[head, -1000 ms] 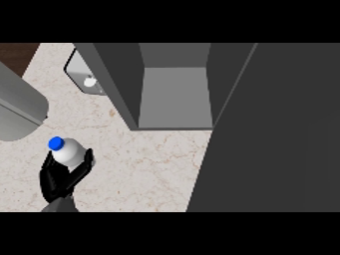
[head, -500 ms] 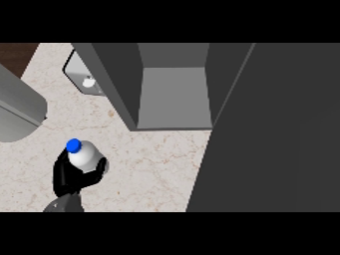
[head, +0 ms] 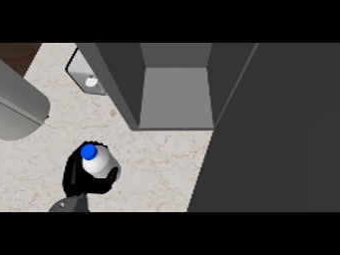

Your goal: Pick up the bottled water, place it into the cabinet and close the cabinet

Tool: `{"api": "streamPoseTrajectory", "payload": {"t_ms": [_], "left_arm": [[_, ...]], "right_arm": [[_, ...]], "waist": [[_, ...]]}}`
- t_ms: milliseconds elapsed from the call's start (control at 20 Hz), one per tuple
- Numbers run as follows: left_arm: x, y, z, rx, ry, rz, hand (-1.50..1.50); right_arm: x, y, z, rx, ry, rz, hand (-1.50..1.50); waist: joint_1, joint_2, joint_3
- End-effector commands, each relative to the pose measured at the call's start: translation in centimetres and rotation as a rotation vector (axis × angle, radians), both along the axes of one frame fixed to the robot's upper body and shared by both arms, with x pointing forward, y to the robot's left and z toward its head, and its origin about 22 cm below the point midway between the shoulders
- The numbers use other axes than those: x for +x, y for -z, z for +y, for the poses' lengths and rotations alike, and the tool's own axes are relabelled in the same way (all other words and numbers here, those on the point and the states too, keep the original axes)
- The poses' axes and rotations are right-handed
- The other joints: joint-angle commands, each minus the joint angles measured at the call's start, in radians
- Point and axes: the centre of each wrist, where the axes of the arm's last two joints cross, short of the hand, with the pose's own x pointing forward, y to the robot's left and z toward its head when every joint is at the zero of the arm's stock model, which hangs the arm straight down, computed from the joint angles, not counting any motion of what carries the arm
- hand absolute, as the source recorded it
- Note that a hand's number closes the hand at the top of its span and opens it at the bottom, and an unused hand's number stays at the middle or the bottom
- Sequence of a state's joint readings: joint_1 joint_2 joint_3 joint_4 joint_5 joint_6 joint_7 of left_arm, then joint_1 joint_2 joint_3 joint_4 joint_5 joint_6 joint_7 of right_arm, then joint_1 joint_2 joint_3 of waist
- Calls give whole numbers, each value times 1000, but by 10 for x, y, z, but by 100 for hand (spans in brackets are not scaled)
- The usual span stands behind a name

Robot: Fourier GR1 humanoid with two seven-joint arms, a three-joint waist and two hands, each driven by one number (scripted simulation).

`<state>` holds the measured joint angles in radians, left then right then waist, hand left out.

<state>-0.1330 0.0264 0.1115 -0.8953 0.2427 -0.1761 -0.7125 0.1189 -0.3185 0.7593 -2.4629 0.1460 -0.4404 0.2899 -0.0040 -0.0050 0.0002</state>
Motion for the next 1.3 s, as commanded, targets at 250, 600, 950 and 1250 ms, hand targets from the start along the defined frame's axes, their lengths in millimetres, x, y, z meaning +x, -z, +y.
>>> {"api": "streamPoseTrajectory", "payload": {"t_ms": [250,600,950,1250], "left_arm": [[4,-40,-22,-86,107,19,150],[11,-88,-62,-50,99,-37,150],[28,-130,-90,-2,132,-80,150],[56,-172,-131,12,136,-48,150]], "right_arm": [[-22,-21,-3,16,24,-54,-150],[-20,-27,-18,15,24,-61,-150],[-7,-12,-5,-2,33,-68,-150],[-22,-19,-8,14,24,-50,-150]], "waist": [[0,-1,0],[-1,1,0],[0,3,0],[-14,2,-1]]}}
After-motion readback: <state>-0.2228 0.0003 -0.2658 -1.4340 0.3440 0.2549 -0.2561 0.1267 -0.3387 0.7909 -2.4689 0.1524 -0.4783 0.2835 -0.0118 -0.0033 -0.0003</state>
